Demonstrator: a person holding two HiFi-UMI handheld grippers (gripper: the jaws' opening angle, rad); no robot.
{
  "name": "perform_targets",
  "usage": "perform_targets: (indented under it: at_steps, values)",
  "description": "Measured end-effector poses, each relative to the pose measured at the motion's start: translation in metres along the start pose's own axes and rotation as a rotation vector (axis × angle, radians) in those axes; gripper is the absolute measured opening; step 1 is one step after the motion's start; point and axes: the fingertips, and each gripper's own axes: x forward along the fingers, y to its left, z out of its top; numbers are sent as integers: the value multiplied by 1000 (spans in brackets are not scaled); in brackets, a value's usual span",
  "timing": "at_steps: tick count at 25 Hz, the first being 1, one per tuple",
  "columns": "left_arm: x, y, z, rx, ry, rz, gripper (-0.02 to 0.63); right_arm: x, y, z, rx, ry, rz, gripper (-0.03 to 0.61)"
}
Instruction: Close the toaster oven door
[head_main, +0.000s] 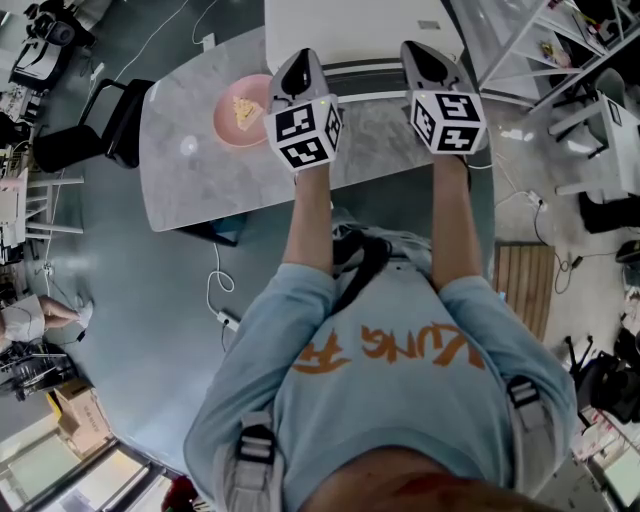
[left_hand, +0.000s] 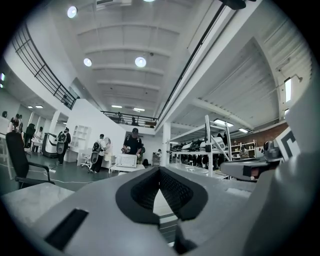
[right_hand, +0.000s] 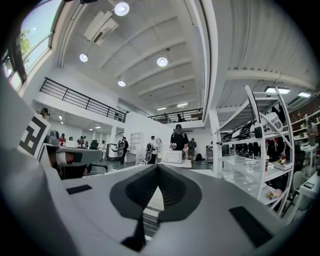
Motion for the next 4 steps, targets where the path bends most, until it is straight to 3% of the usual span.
perform_targets:
  at_steps: [4]
  values:
    - [1,-6,3,10,-2,-12,2,-1,1,-1,-2,-1,1,-5]
